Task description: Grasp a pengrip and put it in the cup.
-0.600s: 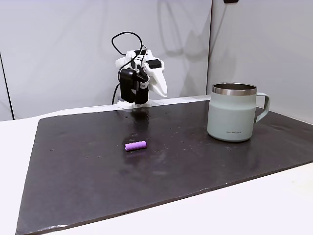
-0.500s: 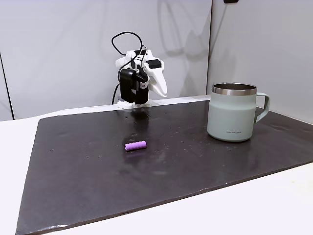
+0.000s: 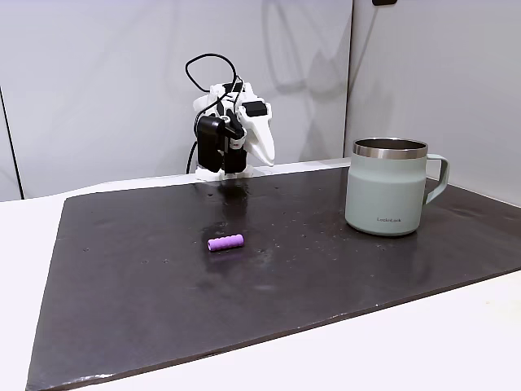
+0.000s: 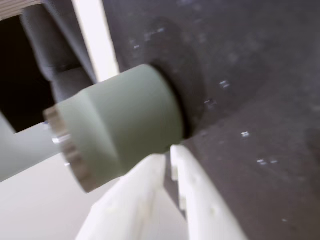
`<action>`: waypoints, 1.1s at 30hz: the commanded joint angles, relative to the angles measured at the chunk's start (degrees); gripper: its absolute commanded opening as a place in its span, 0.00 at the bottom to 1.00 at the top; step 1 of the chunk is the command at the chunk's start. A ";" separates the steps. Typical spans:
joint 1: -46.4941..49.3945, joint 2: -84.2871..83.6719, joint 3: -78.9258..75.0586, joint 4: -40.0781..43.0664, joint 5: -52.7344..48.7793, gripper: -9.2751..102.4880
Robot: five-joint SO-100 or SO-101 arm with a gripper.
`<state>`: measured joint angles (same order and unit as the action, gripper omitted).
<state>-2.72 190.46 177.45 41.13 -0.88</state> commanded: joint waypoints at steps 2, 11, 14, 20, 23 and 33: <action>1.05 -2.64 -11.60 4.83 -3.69 0.08; 4.39 -32.52 -44.38 13.97 -6.59 0.09; 5.36 -41.66 -56.34 18.54 -6.24 0.11; 7.91 -60.29 -78.66 28.39 -4.13 0.21; 9.76 -69.26 -89.47 34.19 -3.16 0.28; 15.56 -96.15 -118.92 49.22 -4.22 0.31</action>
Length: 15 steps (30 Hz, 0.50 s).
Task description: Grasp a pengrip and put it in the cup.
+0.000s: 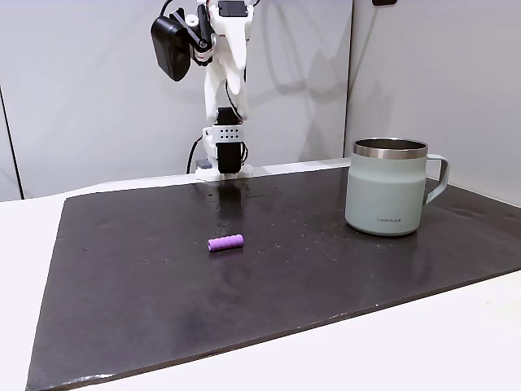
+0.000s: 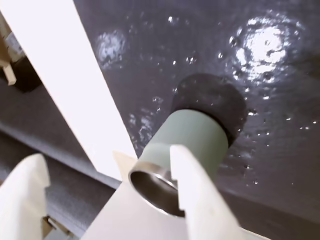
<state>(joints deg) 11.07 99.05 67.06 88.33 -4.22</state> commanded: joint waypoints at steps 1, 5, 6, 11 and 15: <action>2.20 -6.86 -9.93 2.11 -1.32 0.31; 4.04 -16.17 -15.82 2.99 -3.52 0.31; 4.57 -18.90 -17.75 3.34 -3.87 0.31; 6.42 -34.10 -32.87 7.38 -5.80 0.31; 6.50 -43.33 -41.13 7.91 -7.91 0.31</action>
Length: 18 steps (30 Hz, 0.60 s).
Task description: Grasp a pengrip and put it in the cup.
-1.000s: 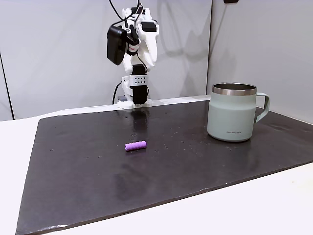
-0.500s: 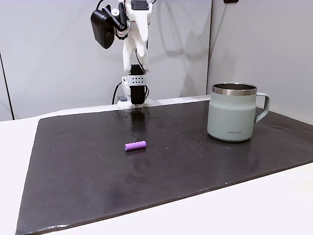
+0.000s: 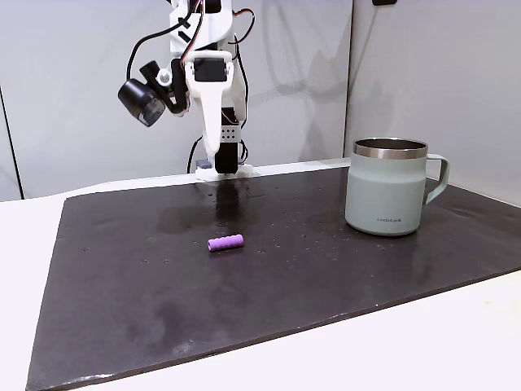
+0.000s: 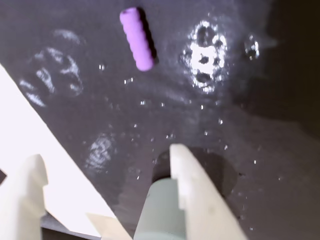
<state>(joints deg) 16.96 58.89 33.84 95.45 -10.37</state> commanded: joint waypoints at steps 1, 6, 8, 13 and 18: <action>0.53 -5.19 -9.40 0.79 -2.37 0.31; -0.70 -13.01 -13.27 0.70 -5.27 0.31; -1.05 -15.03 -13.27 0.62 -5.62 0.31; -1.41 -19.42 -13.80 -0.79 -5.54 0.31; -1.76 -23.91 -16.35 -2.29 -6.24 0.30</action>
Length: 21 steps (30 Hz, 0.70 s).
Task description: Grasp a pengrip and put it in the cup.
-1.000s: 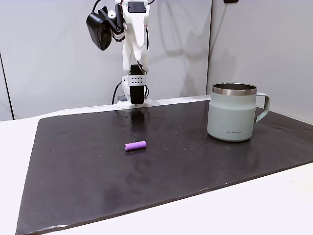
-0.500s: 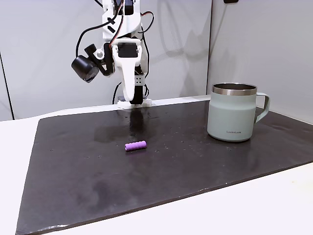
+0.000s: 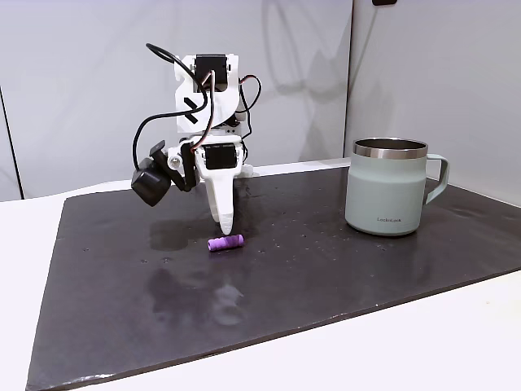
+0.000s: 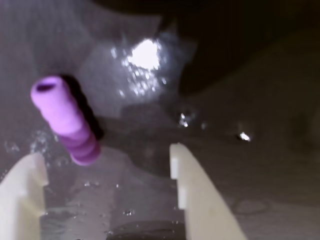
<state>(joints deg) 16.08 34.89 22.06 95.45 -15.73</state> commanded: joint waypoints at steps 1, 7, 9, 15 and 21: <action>-0.97 -0.53 -4.75 -2.72 -0.97 0.30; -0.88 -4.39 -6.59 -5.10 -1.32 0.27; -0.97 -5.36 -6.68 -5.19 -1.49 0.26; -0.44 -7.38 -6.68 -5.71 -1.49 0.14; 0.18 -7.56 -6.86 -5.54 -1.49 0.09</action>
<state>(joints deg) 15.82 27.07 16.88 90.44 -16.70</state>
